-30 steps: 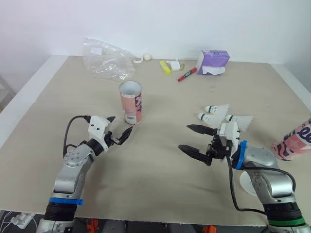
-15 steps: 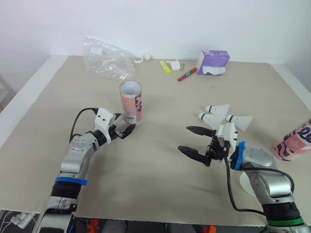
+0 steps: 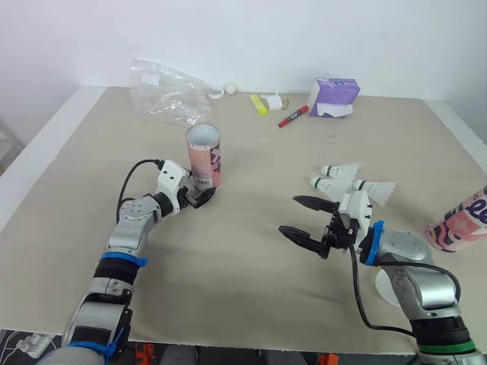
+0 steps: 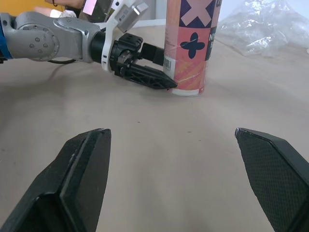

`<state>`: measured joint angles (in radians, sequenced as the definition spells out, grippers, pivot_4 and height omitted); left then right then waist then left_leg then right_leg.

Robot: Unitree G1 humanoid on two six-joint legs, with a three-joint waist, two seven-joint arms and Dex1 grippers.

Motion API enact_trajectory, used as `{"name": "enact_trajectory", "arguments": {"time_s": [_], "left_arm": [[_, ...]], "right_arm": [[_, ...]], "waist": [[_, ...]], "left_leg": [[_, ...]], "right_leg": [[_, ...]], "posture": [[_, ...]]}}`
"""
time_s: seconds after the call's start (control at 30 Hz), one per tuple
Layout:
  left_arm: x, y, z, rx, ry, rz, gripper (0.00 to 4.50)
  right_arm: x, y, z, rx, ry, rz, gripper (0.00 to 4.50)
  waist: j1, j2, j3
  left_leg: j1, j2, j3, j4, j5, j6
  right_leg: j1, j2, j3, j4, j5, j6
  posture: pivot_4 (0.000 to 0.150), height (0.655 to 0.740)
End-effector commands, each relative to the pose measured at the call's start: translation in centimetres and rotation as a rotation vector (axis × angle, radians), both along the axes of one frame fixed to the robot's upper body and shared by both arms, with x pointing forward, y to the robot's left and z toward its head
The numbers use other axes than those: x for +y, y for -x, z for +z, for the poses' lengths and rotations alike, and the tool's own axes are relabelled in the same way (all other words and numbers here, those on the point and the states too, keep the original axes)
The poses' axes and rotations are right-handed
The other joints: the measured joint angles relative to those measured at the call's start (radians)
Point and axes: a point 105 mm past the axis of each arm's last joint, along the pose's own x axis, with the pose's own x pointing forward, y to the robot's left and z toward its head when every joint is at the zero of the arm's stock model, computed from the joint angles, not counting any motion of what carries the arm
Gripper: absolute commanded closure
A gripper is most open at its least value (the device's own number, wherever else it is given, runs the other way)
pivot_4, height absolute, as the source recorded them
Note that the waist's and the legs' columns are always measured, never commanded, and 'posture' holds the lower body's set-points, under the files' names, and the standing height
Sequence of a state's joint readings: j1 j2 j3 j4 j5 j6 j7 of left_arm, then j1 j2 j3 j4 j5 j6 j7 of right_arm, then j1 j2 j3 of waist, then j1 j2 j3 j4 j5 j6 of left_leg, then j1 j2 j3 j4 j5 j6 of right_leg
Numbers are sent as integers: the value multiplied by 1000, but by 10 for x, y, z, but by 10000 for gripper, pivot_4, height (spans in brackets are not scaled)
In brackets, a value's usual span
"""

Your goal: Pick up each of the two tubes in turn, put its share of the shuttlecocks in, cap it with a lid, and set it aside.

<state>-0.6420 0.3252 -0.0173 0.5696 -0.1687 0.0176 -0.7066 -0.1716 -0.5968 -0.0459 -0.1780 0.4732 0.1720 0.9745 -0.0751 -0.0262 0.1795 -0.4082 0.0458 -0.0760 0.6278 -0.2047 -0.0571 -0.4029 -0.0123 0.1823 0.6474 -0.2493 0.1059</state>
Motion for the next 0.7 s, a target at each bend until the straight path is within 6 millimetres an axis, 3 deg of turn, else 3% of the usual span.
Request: {"name": "enact_trajectory", "arguments": {"time_s": [0.03,0.7], "left_arm": [[-8,-7,15,-51,-8,-46,0],[-19,-27,22,-53,31,-75,0]], "right_arm": [[3,4,14,-58,0,10,691],[5,7,15,-56,14,6,691]], "waist": [[0,0,0],[0,0,0]], "left_leg": [[0,0,0,0,0,0],[-1,0,-1,0,0,0]], "right_leg": [[0,0,0,0,0,0],[0,0,0,0,-1,1]], "posture": [[1500,7400],[1500,7400]]}}
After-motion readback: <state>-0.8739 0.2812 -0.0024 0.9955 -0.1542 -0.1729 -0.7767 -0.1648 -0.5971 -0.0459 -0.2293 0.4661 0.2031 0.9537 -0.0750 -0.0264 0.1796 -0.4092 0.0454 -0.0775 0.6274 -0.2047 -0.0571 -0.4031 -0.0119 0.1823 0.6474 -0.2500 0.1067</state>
